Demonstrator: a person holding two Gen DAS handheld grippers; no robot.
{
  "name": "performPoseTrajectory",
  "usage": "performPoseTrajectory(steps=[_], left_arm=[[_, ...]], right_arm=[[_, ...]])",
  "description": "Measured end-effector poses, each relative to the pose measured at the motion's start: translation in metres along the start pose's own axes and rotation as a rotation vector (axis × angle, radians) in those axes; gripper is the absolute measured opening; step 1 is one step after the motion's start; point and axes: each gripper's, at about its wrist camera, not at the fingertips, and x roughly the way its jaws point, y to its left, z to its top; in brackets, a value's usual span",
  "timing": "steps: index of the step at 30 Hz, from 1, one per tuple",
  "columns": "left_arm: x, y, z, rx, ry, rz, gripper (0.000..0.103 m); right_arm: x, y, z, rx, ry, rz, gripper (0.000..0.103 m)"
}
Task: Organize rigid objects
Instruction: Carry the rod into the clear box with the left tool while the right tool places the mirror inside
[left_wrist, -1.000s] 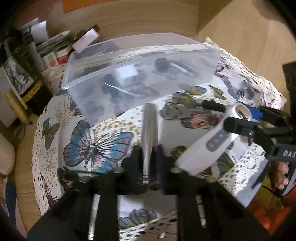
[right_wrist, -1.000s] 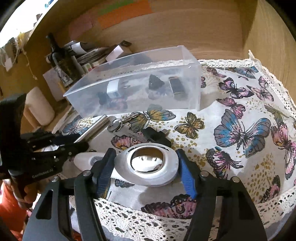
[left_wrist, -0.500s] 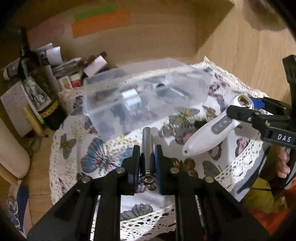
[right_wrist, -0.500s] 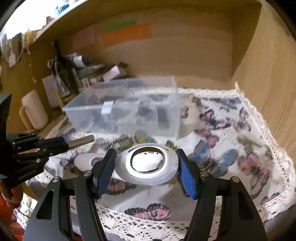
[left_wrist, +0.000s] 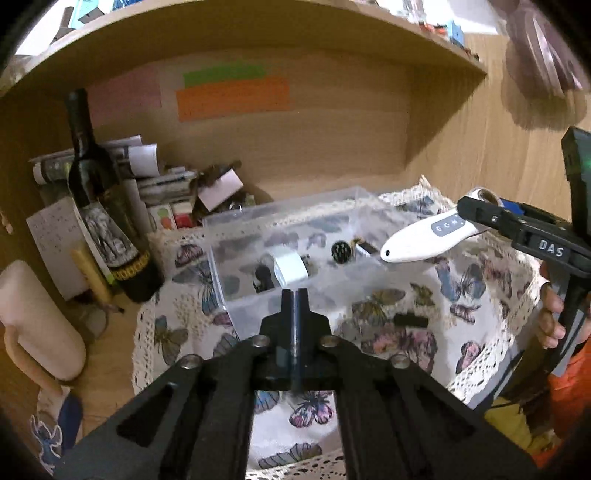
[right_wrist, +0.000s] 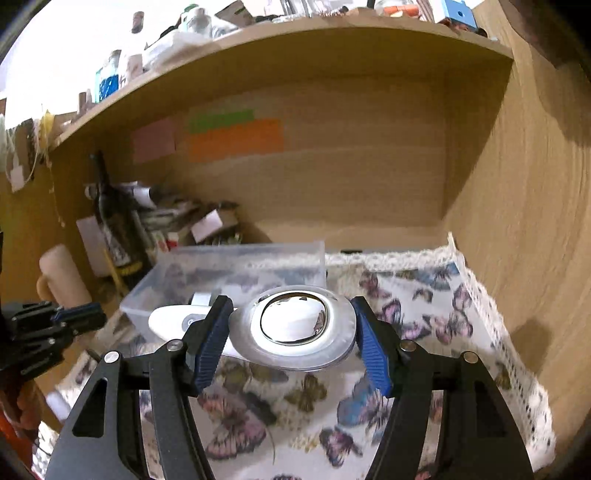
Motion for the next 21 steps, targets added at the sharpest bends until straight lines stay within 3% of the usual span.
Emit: performPoseTrajectory(steps=[6,13,21], left_arm=[[0.004,0.01,0.009,0.006,-0.004,0.035,0.0],[0.027,0.03,-0.017,-0.004,0.159,0.035,0.004],[0.006,0.031,-0.059,-0.059,0.249,-0.021,0.037]], right_arm=[[0.024,0.003,0.009,-0.016,0.018,-0.003,0.062],[0.046,0.002,0.006,-0.016,0.061,-0.003,0.062],[0.052,0.0,0.001,-0.014,0.082,-0.005,0.062]])
